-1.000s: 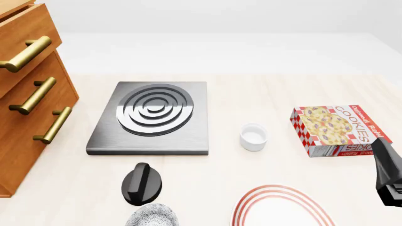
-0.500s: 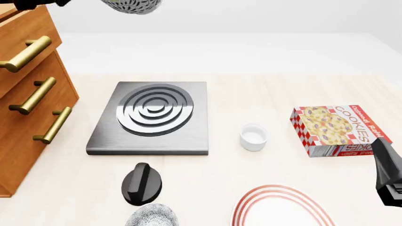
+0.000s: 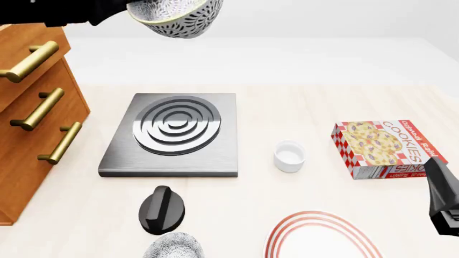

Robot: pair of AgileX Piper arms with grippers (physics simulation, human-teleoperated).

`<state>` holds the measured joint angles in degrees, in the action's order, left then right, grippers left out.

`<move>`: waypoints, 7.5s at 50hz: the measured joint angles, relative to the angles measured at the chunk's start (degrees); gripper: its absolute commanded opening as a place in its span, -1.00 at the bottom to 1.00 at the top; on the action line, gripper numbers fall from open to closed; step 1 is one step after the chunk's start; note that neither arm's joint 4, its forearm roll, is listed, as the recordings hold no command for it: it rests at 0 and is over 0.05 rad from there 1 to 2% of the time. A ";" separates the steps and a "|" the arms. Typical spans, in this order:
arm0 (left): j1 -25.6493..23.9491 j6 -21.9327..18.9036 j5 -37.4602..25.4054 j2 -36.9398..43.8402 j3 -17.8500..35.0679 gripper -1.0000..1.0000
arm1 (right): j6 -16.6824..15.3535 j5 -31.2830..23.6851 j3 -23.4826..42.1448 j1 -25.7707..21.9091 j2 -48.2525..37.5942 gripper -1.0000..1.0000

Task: Pick the akita bowl on the wooden cabinet and place it on the plate.

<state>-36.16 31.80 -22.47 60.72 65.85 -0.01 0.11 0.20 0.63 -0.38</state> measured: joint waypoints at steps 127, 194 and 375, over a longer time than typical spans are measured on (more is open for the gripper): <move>-21.94 3.01 4.23 5.50 -9.87 -1.00 | 0.01 0.04 -0.02 0.03 -0.03 1.00; -22.23 6.28 16.10 16.86 -15.80 -1.00 | 0.00 0.04 -0.02 0.03 -0.03 1.00; -26.16 10.75 30.46 39.84 -14.42 -1.00 | 0.02 -0.11 -0.04 0.05 0.14 1.00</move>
<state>-62.32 42.55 7.99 100.56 51.43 0.01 0.00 0.15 0.68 -0.24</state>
